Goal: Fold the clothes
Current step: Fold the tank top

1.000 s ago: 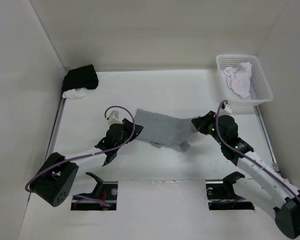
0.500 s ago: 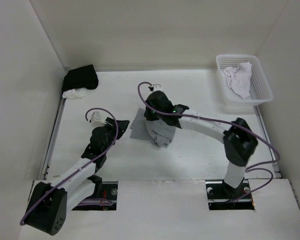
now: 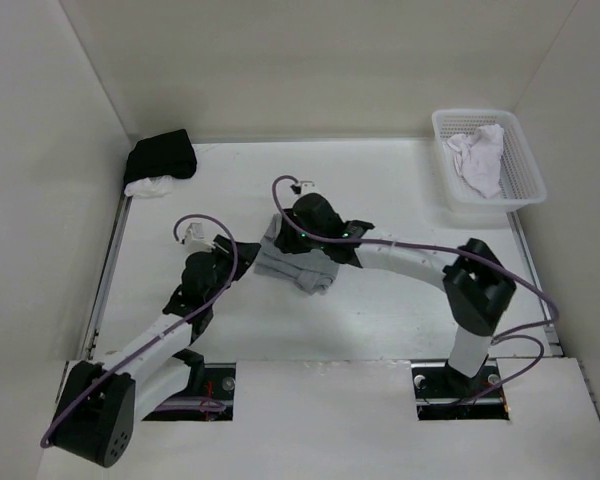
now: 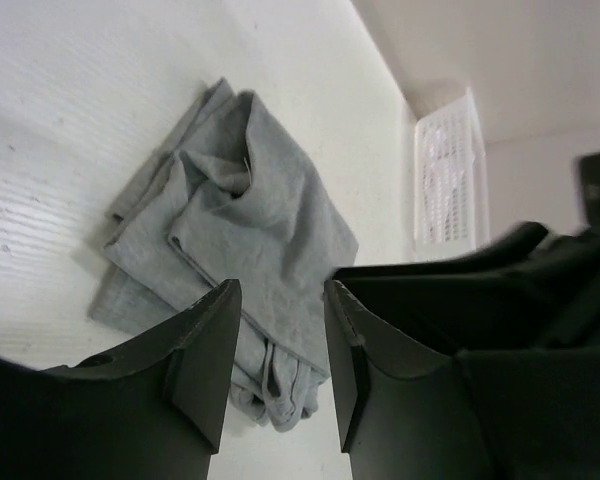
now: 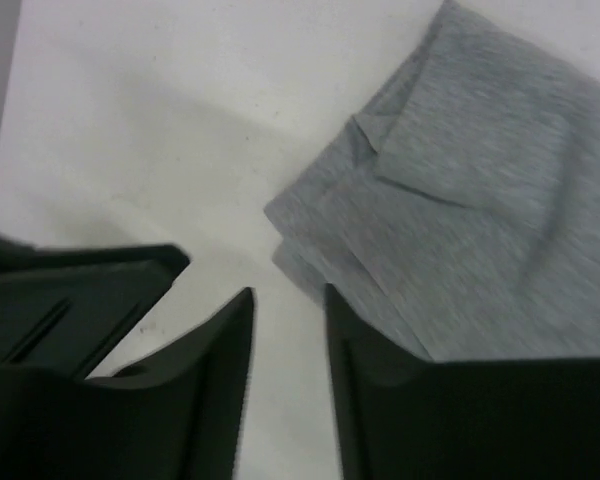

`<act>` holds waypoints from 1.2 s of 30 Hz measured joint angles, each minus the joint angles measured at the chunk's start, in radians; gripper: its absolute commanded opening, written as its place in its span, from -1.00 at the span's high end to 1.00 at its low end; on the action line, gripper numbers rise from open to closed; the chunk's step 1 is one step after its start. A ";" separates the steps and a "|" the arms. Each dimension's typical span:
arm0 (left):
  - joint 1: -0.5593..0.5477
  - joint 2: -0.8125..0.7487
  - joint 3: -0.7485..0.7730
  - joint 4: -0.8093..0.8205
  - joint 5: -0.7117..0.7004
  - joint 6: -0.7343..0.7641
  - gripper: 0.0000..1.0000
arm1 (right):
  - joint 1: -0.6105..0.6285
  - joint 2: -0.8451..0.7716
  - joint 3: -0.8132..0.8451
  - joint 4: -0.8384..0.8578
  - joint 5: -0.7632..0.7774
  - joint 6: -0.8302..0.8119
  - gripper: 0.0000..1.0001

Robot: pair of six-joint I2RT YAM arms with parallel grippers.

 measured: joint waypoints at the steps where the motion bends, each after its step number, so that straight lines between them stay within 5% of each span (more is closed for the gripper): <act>1: -0.023 0.027 0.009 0.002 -0.003 0.003 0.26 | -0.006 -0.051 -0.051 0.012 -0.004 -0.002 0.53; 3: -0.083 0.109 0.047 0.005 -0.010 0.016 0.26 | -0.033 -0.134 -0.129 0.038 -0.016 -0.002 0.83; 6: -0.166 0.255 0.126 0.035 -0.014 0.034 0.33 | -0.103 -0.154 -0.157 0.081 -0.051 -0.002 0.88; 11: -0.212 0.417 0.190 0.101 -0.049 0.056 0.50 | -0.175 -0.055 -0.154 0.114 -0.098 -0.002 0.61; 21: -0.173 0.472 0.186 0.076 -0.200 0.089 0.43 | -0.161 0.034 -0.108 0.129 -0.141 -0.002 0.28; 36: -0.153 0.638 0.233 0.085 -0.241 0.113 0.43 | -0.171 0.150 0.035 0.127 -0.145 -0.003 0.14</act>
